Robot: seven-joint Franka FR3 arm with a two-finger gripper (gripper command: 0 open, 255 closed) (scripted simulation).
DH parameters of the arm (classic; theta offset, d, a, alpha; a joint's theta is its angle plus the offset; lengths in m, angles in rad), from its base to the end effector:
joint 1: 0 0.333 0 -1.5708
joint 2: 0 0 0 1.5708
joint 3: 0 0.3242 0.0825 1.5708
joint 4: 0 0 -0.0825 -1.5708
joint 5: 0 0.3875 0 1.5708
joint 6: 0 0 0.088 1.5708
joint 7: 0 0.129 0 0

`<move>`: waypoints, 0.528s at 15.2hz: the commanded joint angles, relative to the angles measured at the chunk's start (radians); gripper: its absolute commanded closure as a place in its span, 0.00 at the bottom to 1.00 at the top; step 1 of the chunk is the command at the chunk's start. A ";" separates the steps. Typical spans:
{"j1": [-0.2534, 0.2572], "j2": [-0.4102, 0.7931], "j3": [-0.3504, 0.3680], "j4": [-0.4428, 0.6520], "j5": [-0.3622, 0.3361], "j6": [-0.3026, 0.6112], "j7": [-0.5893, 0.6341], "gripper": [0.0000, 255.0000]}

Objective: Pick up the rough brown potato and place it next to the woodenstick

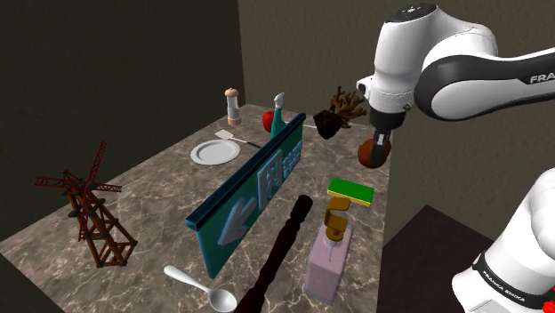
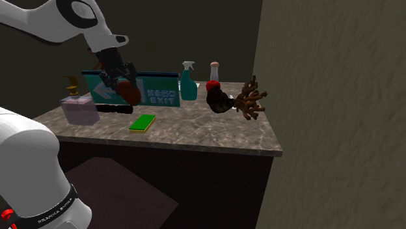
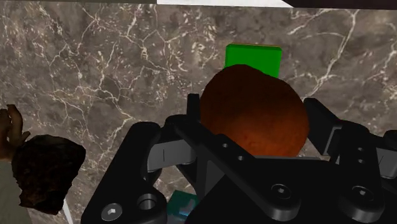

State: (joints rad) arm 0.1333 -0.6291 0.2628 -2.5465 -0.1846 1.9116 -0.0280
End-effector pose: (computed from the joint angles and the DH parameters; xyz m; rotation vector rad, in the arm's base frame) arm 0.3362 0.1239 0.4568 2.7474 0.6115 0.0357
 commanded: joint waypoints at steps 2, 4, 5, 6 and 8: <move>0.041 -0.023 0.056 0.001 0.045 -0.040 0.063 1.00; 0.066 -0.025 0.097 0.011 0.075 -0.063 0.108 1.00; 0.078 -0.023 0.118 0.018 0.089 -0.074 0.131 1.00; 0.089 -0.021 0.139 0.026 0.103 -0.084 0.154 1.00; 0.110 -0.011 0.181 0.046 0.130 -0.104 0.202 1.00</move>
State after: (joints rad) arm 0.2331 -0.6495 0.4207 -2.5111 -0.0686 1.8155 0.1461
